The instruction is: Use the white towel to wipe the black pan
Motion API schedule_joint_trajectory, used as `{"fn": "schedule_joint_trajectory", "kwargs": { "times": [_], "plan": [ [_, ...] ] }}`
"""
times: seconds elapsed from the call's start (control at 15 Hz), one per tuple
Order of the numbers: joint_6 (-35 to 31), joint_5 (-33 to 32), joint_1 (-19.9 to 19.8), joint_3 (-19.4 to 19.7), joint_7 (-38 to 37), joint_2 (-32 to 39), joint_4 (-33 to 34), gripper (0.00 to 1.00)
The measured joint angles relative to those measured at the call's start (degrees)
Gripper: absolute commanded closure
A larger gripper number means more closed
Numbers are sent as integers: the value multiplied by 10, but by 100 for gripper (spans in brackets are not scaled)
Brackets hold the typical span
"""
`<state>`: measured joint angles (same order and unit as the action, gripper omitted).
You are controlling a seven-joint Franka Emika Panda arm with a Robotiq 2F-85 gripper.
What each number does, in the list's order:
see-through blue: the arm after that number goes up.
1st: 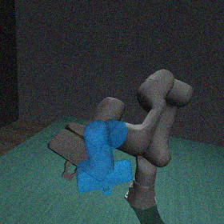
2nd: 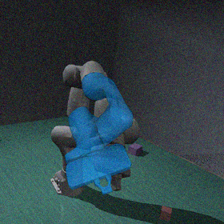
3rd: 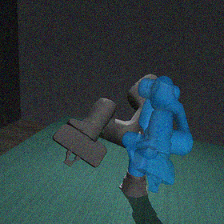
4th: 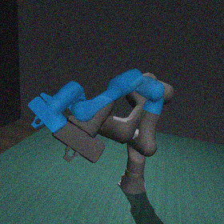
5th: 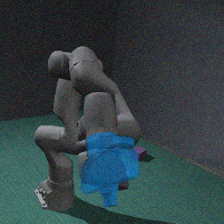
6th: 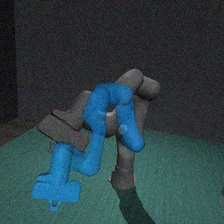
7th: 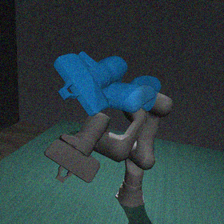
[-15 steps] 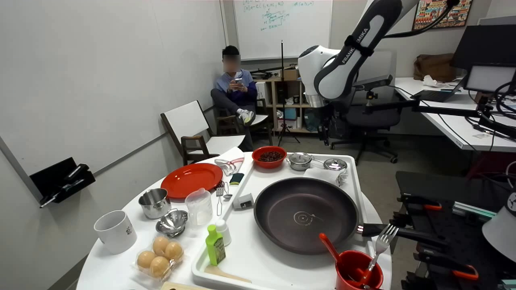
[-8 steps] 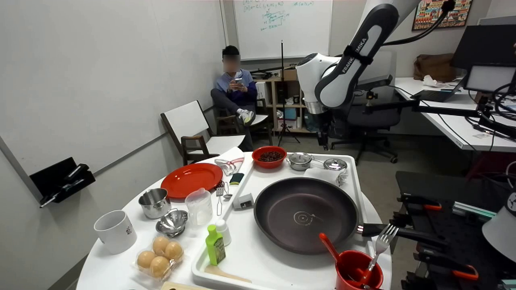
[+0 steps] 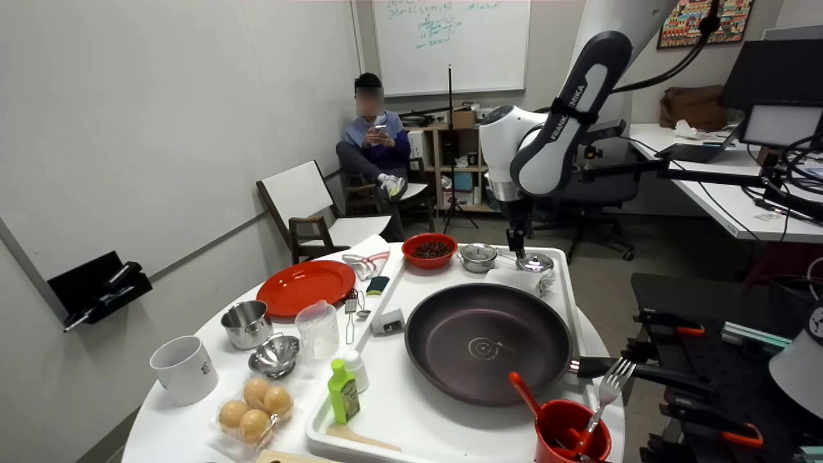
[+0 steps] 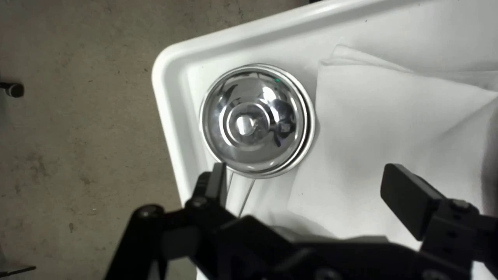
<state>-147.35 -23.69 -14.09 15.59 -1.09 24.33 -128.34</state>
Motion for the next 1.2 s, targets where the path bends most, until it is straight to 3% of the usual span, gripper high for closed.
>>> {"fn": "schedule_joint_trajectory", "kwargs": {
  "times": [0.53, 0.6, 0.73, 1.2],
  "plan": [
    [-106, 0, 28, -1, 3, 64, -36, 3],
    [-111, 0, 30, -1, 5, 68, -37, 26],
    [-116, 1, 33, -1, 11, 75, -37, 30],
    [-119, 13, 32, -2, 32, 81, -37, 84]
  ]
}}
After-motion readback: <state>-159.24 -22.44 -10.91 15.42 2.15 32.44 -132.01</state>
